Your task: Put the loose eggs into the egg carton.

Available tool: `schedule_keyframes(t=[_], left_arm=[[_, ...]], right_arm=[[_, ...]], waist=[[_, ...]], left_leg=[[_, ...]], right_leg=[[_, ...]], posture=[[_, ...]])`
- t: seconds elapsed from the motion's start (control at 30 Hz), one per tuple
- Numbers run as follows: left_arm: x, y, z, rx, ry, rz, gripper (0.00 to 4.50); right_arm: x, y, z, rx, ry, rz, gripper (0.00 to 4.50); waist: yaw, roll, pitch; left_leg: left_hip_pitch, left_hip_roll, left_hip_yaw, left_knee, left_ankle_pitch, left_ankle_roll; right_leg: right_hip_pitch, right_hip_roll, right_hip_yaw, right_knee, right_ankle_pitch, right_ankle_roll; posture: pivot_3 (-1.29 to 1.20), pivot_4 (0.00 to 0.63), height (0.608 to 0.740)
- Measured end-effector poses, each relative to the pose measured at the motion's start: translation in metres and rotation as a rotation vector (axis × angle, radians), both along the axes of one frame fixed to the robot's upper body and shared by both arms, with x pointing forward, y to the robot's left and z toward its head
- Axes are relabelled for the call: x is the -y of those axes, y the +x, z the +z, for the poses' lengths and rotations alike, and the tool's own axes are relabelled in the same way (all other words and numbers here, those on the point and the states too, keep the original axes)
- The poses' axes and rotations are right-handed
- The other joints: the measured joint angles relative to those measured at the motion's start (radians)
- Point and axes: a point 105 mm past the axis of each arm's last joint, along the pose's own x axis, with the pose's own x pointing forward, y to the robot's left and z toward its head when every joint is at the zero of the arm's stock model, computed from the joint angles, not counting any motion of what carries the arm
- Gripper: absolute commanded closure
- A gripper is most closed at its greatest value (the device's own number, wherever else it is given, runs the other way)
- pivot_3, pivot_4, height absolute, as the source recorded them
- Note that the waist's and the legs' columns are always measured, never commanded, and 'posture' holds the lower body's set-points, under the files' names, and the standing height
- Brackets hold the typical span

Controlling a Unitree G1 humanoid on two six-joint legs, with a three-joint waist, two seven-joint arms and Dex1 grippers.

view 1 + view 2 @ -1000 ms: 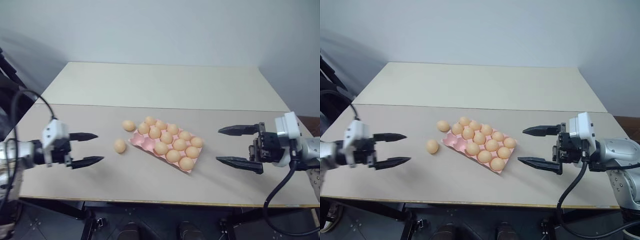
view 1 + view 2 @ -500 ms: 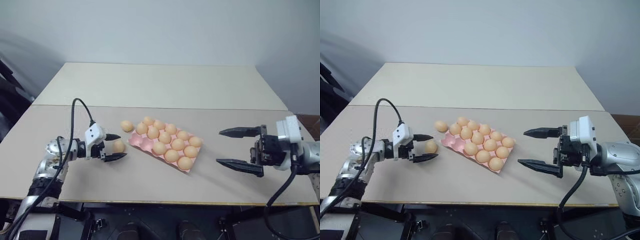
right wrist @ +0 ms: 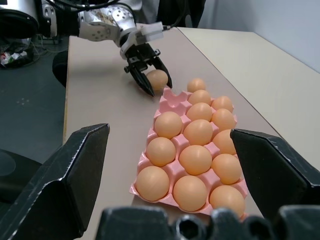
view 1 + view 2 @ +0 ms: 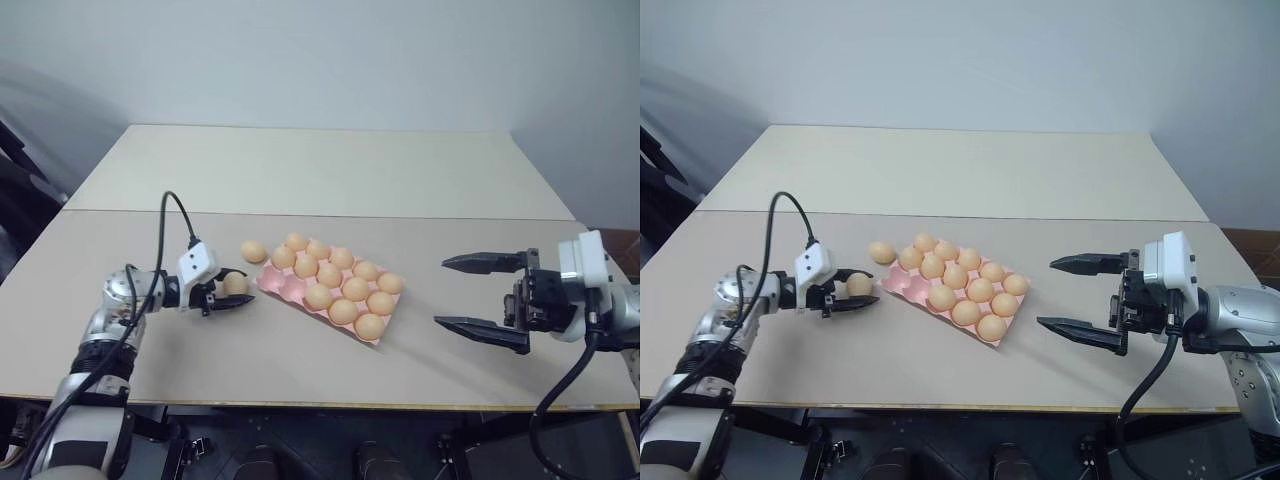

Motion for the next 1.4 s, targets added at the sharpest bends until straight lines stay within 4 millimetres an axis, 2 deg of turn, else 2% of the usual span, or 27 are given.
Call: schedule_keyframes(t=[0.13,0.23,0.37,0.6,0.67,0.8,1.17,1.23,1.4], left_arm=[[0.014,-0.007,0.04,0.061,-0.087,-0.111,2.01],[0.04,-0.007,0.053,0.097,-0.133,-0.194,2.01],[0.068,-0.005,0.043,0.069,-0.152,-0.259,2.01],[0.095,0.002,0.022,0.032,-0.102,-0.299,2.01],[0.098,0.002,0.014,0.003,-0.093,-0.298,1.32],[0.099,0.004,0.01,-0.012,-0.085,-0.29,0.03],[0.094,0.007,0.023,0.058,-0.071,-0.261,0.01],[0.086,0.005,0.035,0.084,-0.092,-0.247,0.01],[0.042,-0.007,0.061,0.124,-0.106,-0.182,0.01]], right_arm=[[0.0,0.001,0.0,0.002,0.001,-0.002,0.0],[-0.001,0.002,0.002,0.008,0.001,0.0,0.0],[-0.002,0.002,0.003,0.012,0.003,-0.006,0.0],[0.0,0.0,-0.001,0.004,0.003,-0.028,0.0],[0.0,-0.001,0.001,0.014,0.001,-0.034,0.0],[0.001,-0.002,0.001,0.018,0.0,-0.042,0.0],[-0.002,0.0,0.005,0.038,0.003,-0.032,0.0],[-0.002,0.0,0.005,0.035,0.005,-0.029,0.0],[-0.003,0.002,0.002,0.017,0.006,-0.018,0.0]], waist=[[0.006,0.0,0.0],[0.014,0.0,0.0],[0.013,0.0,0.0],[0.009,0.0,0.0],[0.008,0.0,0.0],[0.007,0.0,0.0],[0.001,0.0,0.0],[-0.002,0.0,0.0],[-0.005,0.0,0.0]], left_leg=[[0.0,0.0,-0.001,0.001,0.0,0.0],[0.001,0.0,-0.001,0.001,0.0,0.0],[0.0,0.0,-0.001,0.001,0.0,0.0],[0.001,-0.001,-0.001,0.001,0.0,0.0],[0.0,-0.001,-0.001,0.001,0.0,0.0],[0.0,-0.001,-0.001,0.001,0.0,0.0],[0.0,-0.001,-0.001,0.001,0.0,0.0],[0.0,0.0,-0.001,0.001,0.0,0.0],[0.001,0.0,-0.001,0.0,0.0,0.0]], right_leg=[[0.001,0.0,-0.001,0.0,0.0,0.0],[0.002,0.0,-0.001,0.0,0.0,0.0],[0.001,0.0,-0.001,-0.001,0.0,0.0],[0.001,0.0,0.0,0.0,0.0,0.0],[0.001,0.0,0.0,0.0,0.0,0.0],[0.001,0.0,0.0,0.0,0.0,0.0],[0.001,0.0,0.0,0.0,0.0,0.0],[0.001,0.0,0.0,0.0,0.0,0.0],[0.001,0.0,0.0,0.0,0.0,0.0]], posture=[[0.0,0.15,0.74],[0.0,0.15,0.74],[0.0,0.15,0.74],[0.0,0.15,0.74],[0.0,0.15,0.74],[0.0,0.15,0.74],[0.0,0.15,0.74],[0.0,0.15,0.74],[0.0,0.15,0.74]])
